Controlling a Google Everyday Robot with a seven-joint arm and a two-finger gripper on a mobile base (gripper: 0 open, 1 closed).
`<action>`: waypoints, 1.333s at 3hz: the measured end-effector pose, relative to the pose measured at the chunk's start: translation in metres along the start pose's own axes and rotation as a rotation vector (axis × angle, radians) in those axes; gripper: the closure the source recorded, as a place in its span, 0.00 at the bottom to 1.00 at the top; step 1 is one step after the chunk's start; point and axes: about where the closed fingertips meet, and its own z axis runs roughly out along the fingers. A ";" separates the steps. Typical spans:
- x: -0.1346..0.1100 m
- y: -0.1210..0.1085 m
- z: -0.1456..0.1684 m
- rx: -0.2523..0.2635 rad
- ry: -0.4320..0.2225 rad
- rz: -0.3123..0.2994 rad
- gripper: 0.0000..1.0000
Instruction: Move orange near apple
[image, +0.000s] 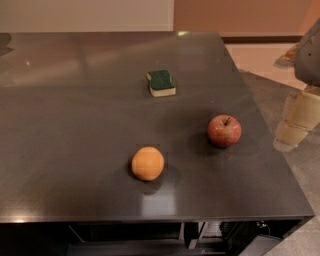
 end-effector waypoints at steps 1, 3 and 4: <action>0.000 0.000 0.000 0.000 0.000 0.000 0.00; -0.043 0.009 0.016 -0.062 -0.052 -0.119 0.00; -0.077 0.028 0.035 -0.119 -0.113 -0.202 0.00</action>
Offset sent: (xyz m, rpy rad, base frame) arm 0.0062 0.0316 -0.0078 0.0009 0.0569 0.1126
